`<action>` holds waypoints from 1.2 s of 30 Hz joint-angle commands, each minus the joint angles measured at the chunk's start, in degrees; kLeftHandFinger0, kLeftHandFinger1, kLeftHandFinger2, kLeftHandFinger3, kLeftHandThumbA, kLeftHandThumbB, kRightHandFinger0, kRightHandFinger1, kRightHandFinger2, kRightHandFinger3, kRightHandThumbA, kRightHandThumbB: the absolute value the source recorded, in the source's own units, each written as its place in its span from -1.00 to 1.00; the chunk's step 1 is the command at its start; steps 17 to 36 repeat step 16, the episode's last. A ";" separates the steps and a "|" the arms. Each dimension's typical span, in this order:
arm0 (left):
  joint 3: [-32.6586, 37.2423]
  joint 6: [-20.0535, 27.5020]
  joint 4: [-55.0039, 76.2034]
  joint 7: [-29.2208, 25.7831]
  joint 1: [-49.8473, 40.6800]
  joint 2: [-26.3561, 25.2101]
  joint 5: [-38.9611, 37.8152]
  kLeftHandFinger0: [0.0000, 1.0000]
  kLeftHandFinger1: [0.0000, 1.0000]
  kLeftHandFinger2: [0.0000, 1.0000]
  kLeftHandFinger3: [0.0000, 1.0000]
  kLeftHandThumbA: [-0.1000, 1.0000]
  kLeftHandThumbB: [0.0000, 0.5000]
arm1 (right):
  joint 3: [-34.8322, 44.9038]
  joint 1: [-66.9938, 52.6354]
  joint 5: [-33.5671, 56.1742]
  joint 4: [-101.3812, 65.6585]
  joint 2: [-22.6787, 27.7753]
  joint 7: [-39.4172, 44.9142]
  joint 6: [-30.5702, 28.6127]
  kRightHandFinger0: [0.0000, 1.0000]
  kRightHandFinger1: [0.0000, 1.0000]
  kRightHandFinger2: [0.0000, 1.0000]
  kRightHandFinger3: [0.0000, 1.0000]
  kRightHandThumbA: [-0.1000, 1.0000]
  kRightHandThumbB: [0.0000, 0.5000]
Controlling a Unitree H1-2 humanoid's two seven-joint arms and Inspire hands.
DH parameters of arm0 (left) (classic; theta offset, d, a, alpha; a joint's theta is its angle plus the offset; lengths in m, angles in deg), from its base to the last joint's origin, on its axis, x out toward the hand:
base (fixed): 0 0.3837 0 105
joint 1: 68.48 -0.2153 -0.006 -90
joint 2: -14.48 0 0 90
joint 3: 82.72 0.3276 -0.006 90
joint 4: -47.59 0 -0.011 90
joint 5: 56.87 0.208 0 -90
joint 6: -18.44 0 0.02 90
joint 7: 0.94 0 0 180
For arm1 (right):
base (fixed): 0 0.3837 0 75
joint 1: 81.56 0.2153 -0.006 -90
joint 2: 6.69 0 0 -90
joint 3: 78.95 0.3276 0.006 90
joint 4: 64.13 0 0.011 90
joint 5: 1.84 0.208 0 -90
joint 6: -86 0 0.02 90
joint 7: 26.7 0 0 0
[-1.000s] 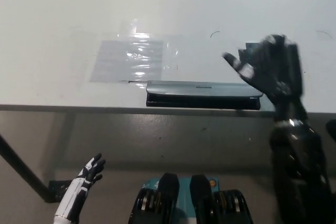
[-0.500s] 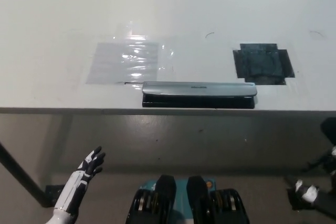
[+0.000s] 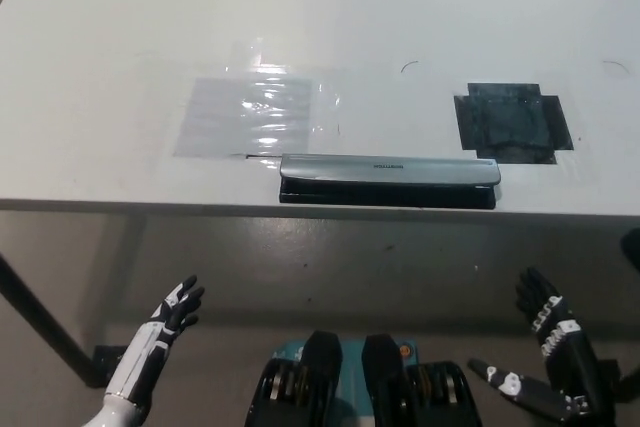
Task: The paper pin puncher is placed at the center of the table and close to the robot and the robot uses its right fist to press on the paper pin puncher
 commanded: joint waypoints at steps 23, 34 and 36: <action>-0.56 2.19 0.92 0.88 1.73 -0.95 -1.26 1.00 1.00 1.00 1.00 1.00 -0.21 | 0.33 0.56 -1.35 1.16 0.34 1.77 -4.10 1.00 1.00 1.00 1.00 1.00 0.37; -0.56 2.19 0.92 0.88 1.73 -0.95 -1.26 1.00 1.00 1.00 1.00 1.00 -0.21 | 0.33 0.56 -1.35 1.16 0.34 1.77 -4.10 1.00 1.00 1.00 1.00 1.00 0.37; -0.56 2.19 0.92 0.88 1.73 -0.95 -1.26 1.00 1.00 1.00 1.00 1.00 -0.21 | 0.33 0.56 -1.35 1.16 0.34 1.77 -4.10 1.00 1.00 1.00 1.00 1.00 0.37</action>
